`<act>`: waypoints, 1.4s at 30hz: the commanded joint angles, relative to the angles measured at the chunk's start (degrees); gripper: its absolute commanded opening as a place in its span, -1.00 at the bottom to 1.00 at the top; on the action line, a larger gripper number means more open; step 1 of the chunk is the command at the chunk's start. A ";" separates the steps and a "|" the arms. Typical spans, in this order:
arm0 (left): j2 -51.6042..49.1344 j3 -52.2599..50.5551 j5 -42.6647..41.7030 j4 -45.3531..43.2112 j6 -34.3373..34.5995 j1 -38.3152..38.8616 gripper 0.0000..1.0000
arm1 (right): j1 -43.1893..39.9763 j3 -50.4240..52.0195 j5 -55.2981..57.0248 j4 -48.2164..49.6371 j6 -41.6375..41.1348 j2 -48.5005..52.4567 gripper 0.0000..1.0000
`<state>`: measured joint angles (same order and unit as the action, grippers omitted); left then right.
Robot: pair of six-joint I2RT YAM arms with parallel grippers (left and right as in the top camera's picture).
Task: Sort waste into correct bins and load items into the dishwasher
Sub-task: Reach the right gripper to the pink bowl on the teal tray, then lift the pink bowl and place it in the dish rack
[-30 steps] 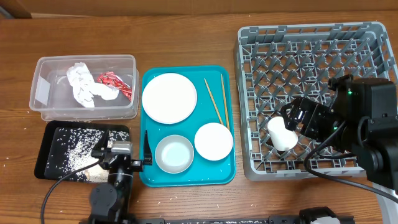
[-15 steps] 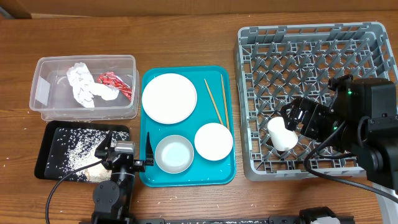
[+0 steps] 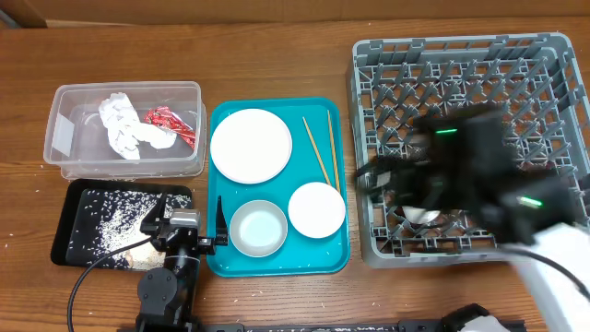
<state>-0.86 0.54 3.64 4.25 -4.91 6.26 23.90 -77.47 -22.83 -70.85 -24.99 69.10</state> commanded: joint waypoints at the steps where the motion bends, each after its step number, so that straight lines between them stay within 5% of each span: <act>1: 0.61 -0.26 -0.50 -0.20 -1.11 -0.35 1.00 | 12.13 2.91 8.94 2.75 -6.43 6.01 0.94; 6: 0.61 -0.26 -0.50 -0.20 -1.11 -0.35 1.00 | 18.10 2.91 21.97 6.27 -9.18 14.36 0.79; 13: 0.61 -0.28 -0.50 -0.20 -1.11 -0.35 1.00 | 17.86 2.91 23.52 14.25 19.39 27.74 0.43; 23: 0.61 -0.26 -0.50 -0.20 -1.11 -0.35 1.00 | 16.46 2.93 25.77 22.21 31.56 35.93 0.42; 29: 0.61 -0.26 -0.50 -0.20 -1.11 -0.35 1.00 | 15.67 3.76 26.21 24.20 35.76 37.81 -0.05; 36: 0.61 -0.26 -0.50 -0.20 -1.11 -0.35 1.00 | 14.86 5.84 22.73 22.75 35.76 37.81 -0.18; 42: 0.61 -0.26 -0.50 -0.20 -1.11 -0.35 1.00 | 14.36 5.46 25.66 20.79 35.67 37.75 -0.89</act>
<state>-0.86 0.51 3.64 4.25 -4.93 6.26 38.65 -71.83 1.54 -48.80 10.68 106.67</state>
